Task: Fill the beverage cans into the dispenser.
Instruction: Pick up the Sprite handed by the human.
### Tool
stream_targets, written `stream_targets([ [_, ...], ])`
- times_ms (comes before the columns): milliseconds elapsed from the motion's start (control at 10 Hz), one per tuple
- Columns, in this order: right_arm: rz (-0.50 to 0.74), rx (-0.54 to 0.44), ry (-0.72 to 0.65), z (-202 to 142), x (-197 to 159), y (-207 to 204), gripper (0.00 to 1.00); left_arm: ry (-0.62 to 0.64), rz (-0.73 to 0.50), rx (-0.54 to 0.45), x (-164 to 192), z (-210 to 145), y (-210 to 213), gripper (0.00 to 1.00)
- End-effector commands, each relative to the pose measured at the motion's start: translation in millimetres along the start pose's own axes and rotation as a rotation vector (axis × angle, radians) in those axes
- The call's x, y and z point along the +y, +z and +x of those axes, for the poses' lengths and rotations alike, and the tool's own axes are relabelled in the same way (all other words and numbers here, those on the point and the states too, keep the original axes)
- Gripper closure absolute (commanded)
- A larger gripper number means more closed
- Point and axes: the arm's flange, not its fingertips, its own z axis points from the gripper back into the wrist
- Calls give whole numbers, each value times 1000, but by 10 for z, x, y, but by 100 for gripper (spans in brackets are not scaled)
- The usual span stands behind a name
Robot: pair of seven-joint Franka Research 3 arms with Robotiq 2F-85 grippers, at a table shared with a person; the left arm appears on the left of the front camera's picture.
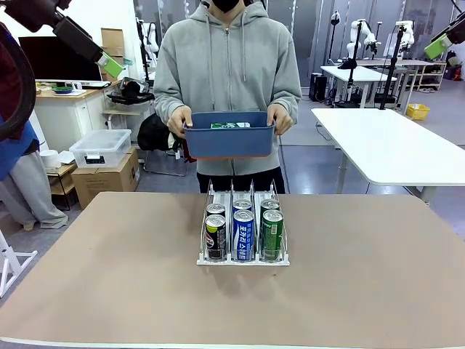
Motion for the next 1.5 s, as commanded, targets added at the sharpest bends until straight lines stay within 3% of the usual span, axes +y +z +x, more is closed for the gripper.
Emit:
stream_targets([
  [0,0,1,-2,-11,-1,-5,0,2,-9,2,-4,-18,-5,0],
  [1400,0,1,-2,-11,-1,-5,0,2,-9,2,-4,-18,-5,0],
])
